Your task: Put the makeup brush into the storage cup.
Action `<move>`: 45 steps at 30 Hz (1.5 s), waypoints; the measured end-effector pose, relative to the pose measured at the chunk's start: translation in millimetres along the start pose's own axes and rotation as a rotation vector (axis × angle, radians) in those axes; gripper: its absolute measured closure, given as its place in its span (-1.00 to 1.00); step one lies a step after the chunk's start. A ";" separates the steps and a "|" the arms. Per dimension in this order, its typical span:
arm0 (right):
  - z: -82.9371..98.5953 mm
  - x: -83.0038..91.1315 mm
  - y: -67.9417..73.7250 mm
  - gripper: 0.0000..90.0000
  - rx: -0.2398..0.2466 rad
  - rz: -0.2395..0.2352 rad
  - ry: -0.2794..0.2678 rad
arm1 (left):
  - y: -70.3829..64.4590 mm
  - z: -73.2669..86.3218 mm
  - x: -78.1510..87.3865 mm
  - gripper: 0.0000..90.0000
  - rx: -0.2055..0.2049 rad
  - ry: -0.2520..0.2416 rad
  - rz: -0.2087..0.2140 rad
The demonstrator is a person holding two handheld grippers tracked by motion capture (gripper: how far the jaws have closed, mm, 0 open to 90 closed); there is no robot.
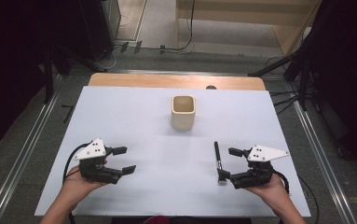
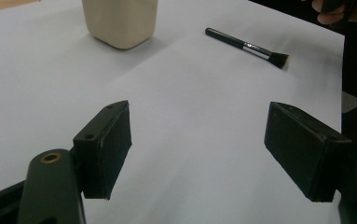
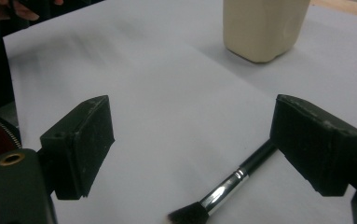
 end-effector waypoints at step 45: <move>0.5 1.2 -0.7 -0.62 0.024 0.032 0.031 | 0.9 -0.3 -0.4 -0.48 -0.004 0.009 0.002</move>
Point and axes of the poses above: each handheld gripper's, and its own axes: x roughly backward along the jaws, z roughly out of its underside, y roughly to its left, the point moved 2 cm from there along -x, roughly forward along the jaws, and after that the axes turned 11 degrees about -z, right-handed, at the moved point
